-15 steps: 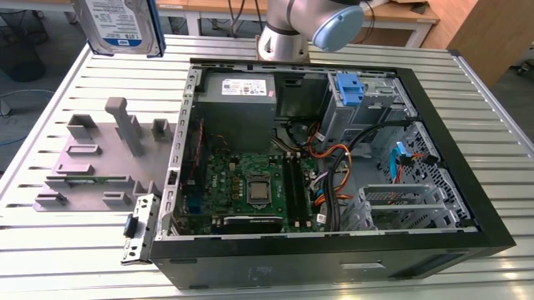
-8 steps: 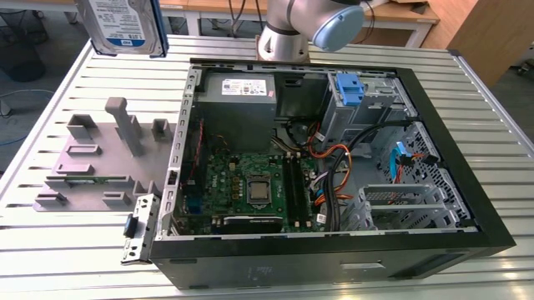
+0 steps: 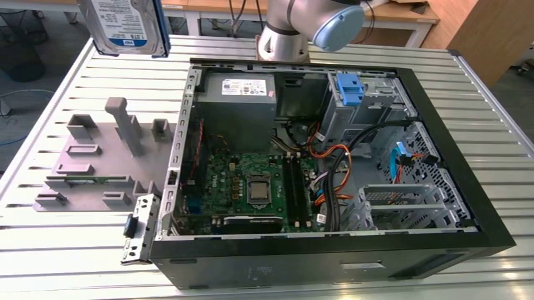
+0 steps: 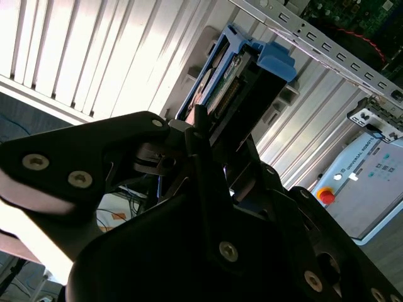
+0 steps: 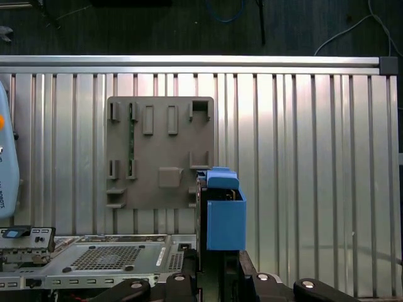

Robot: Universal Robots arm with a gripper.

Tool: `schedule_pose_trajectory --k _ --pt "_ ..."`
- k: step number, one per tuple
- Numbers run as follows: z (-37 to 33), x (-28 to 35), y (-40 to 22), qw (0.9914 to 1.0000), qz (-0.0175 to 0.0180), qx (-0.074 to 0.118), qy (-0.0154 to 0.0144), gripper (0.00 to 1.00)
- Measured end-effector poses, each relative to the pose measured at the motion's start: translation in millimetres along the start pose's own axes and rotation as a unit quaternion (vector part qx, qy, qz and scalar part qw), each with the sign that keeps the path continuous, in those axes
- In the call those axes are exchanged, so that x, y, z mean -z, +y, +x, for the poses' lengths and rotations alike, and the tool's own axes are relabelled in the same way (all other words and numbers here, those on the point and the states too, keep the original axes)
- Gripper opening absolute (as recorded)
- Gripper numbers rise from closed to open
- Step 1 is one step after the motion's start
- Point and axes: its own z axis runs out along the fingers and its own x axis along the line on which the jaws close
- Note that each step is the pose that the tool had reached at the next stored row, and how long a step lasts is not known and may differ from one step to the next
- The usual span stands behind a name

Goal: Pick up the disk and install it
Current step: 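Pick up the disk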

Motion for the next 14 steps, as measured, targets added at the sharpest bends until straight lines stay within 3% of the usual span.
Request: schedule_pose_trajectory --k 14 --pt "-0.1 0.1 -2.7 1.00000 -0.0001 0.000 0.0000 0.35"
